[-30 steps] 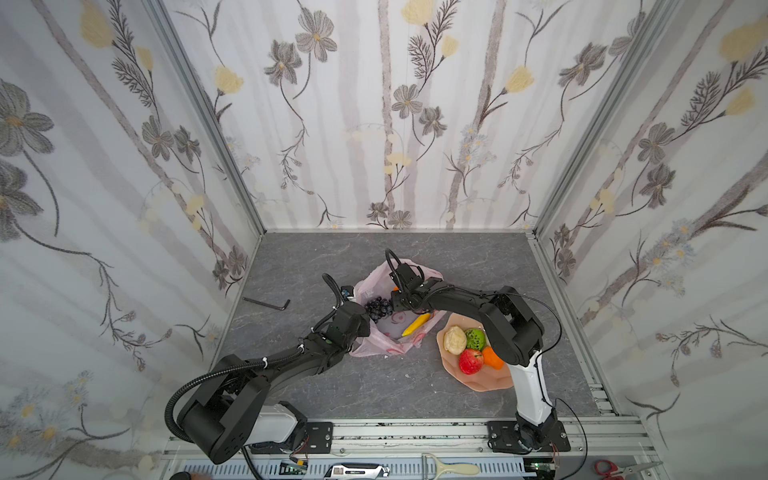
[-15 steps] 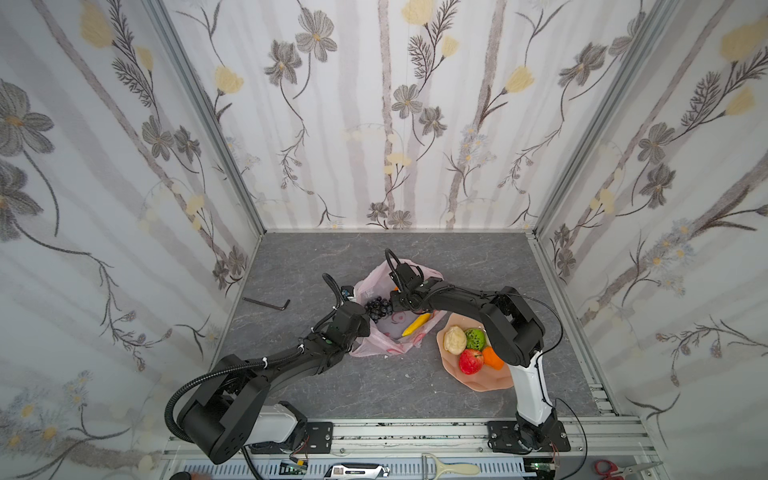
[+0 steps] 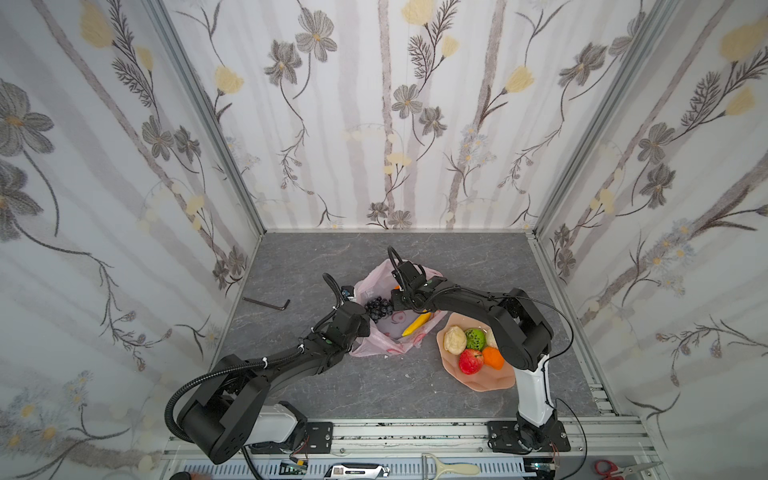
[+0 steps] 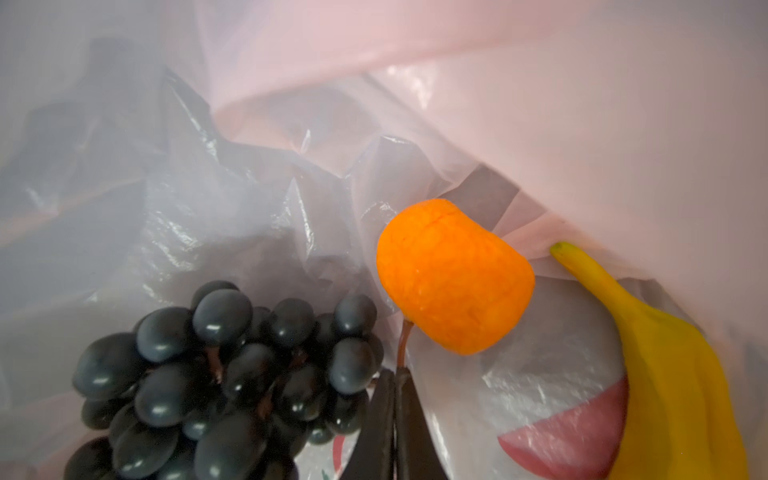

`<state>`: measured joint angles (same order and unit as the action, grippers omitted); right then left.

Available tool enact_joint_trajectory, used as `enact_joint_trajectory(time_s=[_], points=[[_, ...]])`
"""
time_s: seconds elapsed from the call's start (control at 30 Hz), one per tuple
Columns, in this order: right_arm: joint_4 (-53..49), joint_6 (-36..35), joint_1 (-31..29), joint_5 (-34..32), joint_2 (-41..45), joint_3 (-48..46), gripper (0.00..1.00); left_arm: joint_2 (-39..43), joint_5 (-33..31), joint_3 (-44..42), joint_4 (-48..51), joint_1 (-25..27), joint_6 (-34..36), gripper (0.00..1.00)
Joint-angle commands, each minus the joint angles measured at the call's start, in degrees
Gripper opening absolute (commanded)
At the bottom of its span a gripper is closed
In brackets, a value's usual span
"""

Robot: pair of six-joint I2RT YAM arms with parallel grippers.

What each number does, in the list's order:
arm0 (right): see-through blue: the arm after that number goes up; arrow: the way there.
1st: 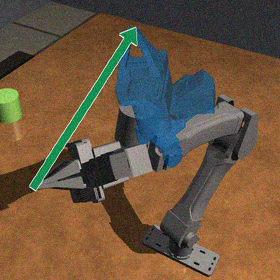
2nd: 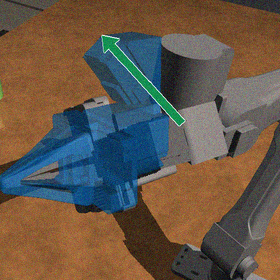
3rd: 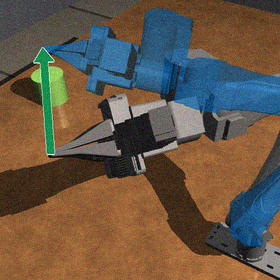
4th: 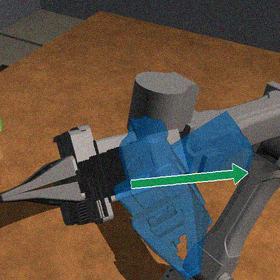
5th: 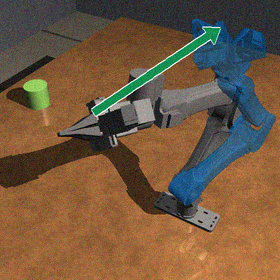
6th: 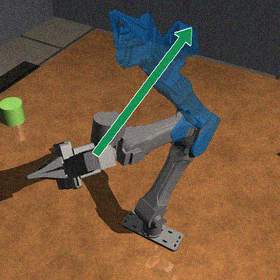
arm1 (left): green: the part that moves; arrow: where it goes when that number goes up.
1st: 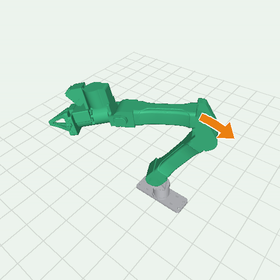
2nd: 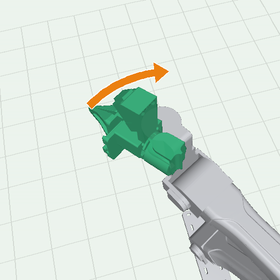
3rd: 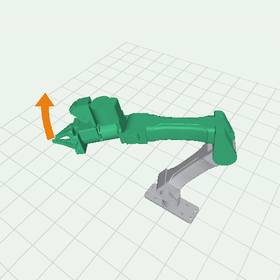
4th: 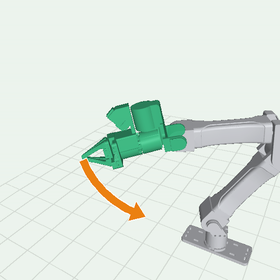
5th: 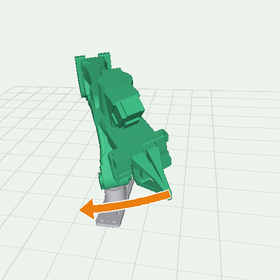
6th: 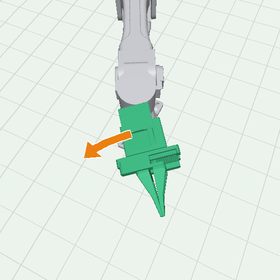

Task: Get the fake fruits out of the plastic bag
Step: 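Lower the right gripper into the bag around the small orange, then grasp the small orange and lift it out toward the bowl with the right gripper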

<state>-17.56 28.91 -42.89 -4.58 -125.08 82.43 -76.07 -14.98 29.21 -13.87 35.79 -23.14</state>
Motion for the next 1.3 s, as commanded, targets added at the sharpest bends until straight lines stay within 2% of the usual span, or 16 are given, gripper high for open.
enact_joint_trajectory(time_s=[0.0,0.47,0.77,1.13,1.27], points=[[2.3,0.1,0.1,-0.4,1.7,-1.0,0.09,0.0,-1.0,0.3,-1.3,0.0,0.1,0.14],[1.9,0.5,0.3,-0.8,-2.9,0.9,0.22,1.2,-1.2,-0.1,-1.2,0.0,0.2,0.15],[1.5,0.5,0.3,-0.3,-5.3,3.2,0.24,1.3,-1.5,-0.1,-1.2,0.0,0.2,0.15],[0.5,0.0,0.1,-0.6,-2.5,2.7,0.03,0.7,-1.6,0.0,-1.2,0.0,0.3,0.15],[1.8,0.1,0.2,-0.4,0.8,0.3,0.01,0.9,-1.5,0.1,-1.1,0.0,0.3,0.15]])
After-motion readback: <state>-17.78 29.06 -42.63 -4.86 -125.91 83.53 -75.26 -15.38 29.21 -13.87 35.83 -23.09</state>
